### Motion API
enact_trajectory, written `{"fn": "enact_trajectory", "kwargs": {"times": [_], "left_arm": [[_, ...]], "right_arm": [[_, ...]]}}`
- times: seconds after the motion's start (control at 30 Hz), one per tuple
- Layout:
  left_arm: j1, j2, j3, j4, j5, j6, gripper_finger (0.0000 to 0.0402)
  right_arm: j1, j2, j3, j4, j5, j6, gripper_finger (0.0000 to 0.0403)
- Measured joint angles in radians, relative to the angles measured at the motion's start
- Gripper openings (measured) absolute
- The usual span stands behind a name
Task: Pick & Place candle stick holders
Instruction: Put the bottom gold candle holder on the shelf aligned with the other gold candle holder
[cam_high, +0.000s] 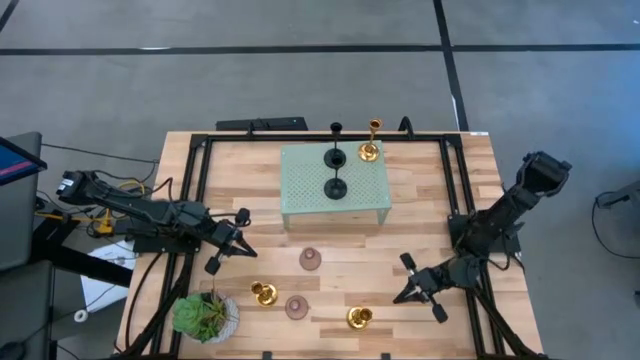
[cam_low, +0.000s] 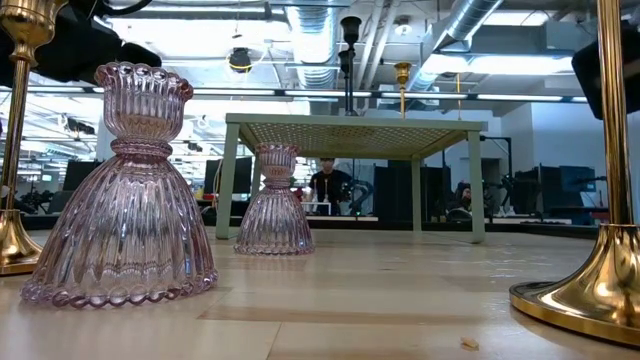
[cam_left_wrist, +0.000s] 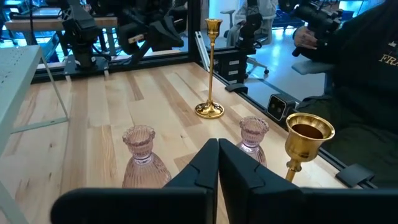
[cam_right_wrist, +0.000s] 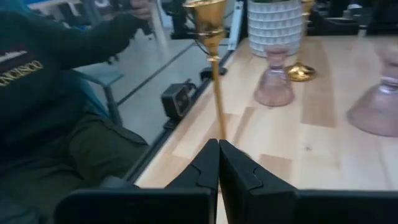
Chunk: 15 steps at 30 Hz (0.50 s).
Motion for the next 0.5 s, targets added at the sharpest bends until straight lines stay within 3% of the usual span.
{"fn": "enact_trajectory", "kwargs": {"times": [0.2,0.5], "left_arm": [[0.0,0.0,0.0,0.0,0.0,-0.008,0.0011],[0.0,0.0,0.0,0.0,0.0,-0.122,0.0011]], "right_arm": [[-0.035,0.153,0.016,0.218,-0.006,0.0,0.0],[-0.086,0.325,0.13,0.221,-0.042,0.0,0.0]]}}
